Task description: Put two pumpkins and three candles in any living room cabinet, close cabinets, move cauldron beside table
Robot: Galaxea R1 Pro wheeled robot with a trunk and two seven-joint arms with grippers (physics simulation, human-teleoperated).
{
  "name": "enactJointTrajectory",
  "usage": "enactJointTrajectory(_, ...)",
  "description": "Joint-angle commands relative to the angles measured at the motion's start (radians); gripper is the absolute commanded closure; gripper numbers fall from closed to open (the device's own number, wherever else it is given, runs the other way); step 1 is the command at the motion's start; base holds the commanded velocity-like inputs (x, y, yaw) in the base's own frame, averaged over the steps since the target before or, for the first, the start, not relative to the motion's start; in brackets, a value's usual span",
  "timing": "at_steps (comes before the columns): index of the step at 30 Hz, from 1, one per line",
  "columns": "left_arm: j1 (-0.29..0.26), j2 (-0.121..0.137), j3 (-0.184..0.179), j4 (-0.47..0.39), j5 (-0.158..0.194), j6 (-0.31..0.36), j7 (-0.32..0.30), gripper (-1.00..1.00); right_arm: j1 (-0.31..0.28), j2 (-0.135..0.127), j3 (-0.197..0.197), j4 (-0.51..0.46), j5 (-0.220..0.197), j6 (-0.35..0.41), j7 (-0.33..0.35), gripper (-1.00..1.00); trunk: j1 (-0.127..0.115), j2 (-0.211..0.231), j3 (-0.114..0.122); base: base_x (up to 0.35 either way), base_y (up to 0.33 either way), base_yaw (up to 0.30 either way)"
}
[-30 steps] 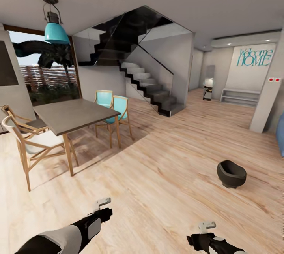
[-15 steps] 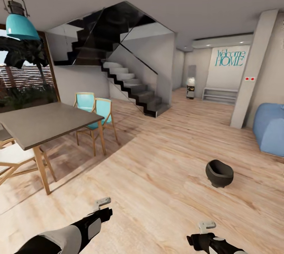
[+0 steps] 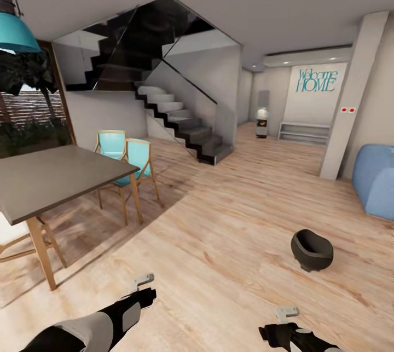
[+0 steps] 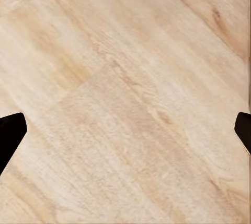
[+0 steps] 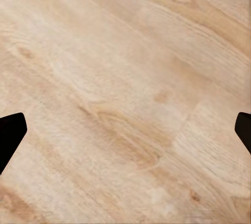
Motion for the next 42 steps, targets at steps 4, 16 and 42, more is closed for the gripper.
enactJointTrajectory(4,-0.001,-0.001,-0.008,0.004,0.007,-0.006,0.001,-1.00,-0.001,-0.001,0.008,0.001,-0.005,-0.003,0.004,-1.00,0.001,-0.001,0.001,0.336,0.089,-0.260)
enactJointTrajectory(16,-0.002,-0.001,-0.008,0.004,0.007,-0.007,0.001,-1.00,-0.001,0.000,0.008,0.000,-0.005,-0.002,0.004,-1.00,0.001,-0.001,0.008,0.336,0.089,-0.270)
enactJointTrajectory(42,-0.002,-0.001,-0.008,0.004,0.007,-0.006,0.001,-1.00,-0.001,-0.002,0.006,0.000,-0.006,-0.001,0.004,-1.00,0.001,-0.001,0.010,0.336,0.089,-0.212)
